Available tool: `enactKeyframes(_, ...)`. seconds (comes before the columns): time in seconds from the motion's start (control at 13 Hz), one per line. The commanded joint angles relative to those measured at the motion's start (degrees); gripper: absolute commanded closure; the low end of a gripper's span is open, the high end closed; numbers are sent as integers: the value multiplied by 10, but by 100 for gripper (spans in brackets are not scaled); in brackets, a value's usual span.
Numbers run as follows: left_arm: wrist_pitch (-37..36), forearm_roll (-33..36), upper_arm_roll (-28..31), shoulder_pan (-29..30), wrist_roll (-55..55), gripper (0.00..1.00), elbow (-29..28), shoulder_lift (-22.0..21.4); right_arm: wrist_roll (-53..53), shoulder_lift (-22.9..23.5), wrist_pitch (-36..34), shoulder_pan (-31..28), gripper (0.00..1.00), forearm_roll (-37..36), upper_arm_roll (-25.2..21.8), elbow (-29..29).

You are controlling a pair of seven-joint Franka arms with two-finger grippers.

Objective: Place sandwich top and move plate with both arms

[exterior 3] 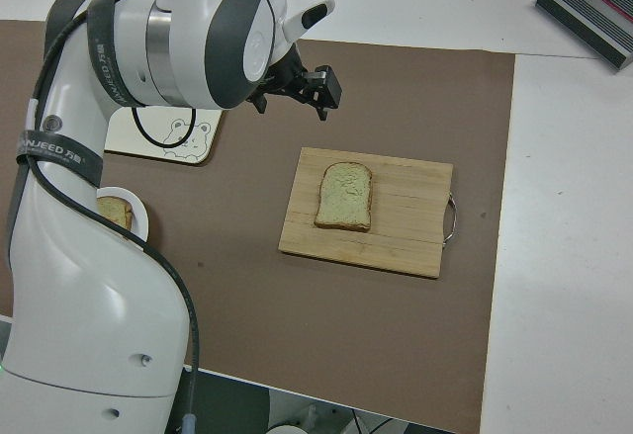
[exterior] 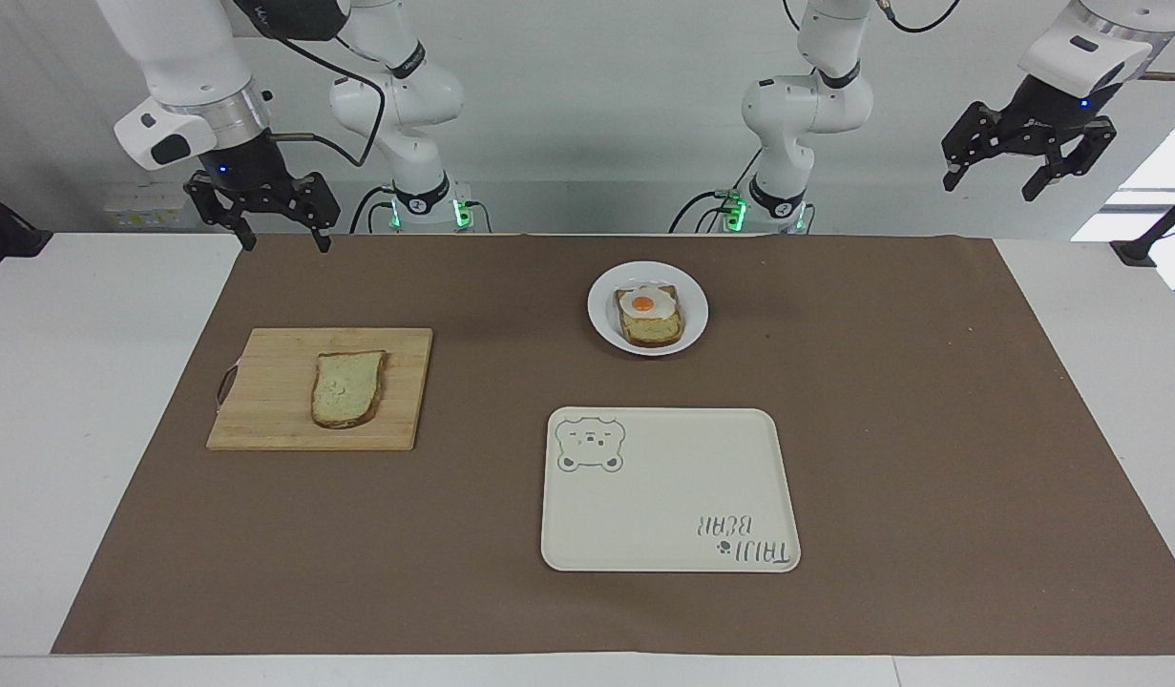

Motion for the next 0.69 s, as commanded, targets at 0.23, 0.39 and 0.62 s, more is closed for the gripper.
enactKeyframes(0.23, -4, -1, -2, 6, -2, 0, -13, -13, 9, 7, 59, -3, 0, 9, 4, -14)
enactKeyframes(0.39, -4, -2, -2, 6, -2, 0, -13, -13, 12, 12, 77, -2, 0, 9, 4, -14)
enactKeyframes(0.62, -4, -2, -2, 6, -2, 0, -13, -13, 13, 16, 89, -2, 0, 9, 4, -14)
